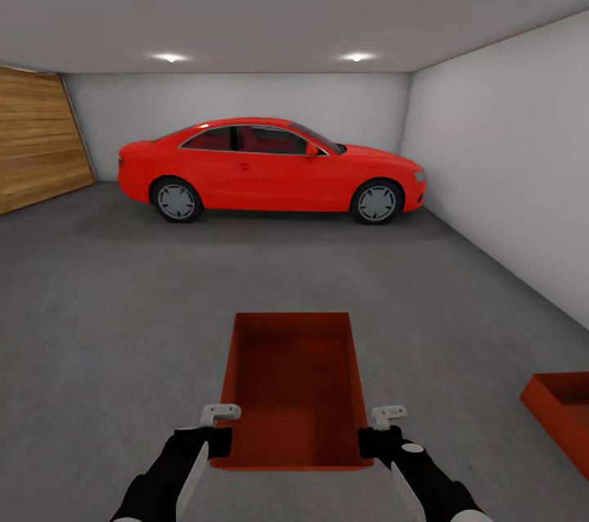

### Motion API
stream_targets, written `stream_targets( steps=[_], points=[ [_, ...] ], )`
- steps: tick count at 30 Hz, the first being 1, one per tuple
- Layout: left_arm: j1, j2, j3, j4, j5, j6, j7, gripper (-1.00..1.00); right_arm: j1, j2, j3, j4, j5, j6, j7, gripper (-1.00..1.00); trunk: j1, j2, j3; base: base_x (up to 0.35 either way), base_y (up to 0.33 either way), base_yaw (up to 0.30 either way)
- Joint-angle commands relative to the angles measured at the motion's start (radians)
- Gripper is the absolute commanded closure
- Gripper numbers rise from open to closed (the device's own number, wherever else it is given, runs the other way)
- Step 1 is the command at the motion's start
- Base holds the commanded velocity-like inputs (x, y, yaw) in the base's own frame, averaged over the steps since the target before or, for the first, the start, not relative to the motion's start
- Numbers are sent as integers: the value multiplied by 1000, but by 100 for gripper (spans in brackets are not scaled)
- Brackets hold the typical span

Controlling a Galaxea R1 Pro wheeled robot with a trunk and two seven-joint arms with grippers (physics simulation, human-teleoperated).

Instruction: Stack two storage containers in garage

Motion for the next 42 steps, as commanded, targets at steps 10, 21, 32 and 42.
stream_targets(
  steps=[10,21,32,42],
  points=[
    [-1,-1,6,-23,-48,8,18,100,0,-1,44,1,41,6,20,100,1,-2,-2,193,0,0],
    [-1,-1,6,-23,-48,8,18,100,0,-1,44,1,41,6,20,100,1,-2,-2,5,23,0],
    [-1,-1,6,-23,-48,8,18,100,0,-1,44,1,41,6,20,100,1,-2,-2,0,4,0],
    [-1,-1,6,-23,-49,8,18,100,0,-1,44,1,41,6,20,100,1,-2,-2,0,0,0]
  ],
)
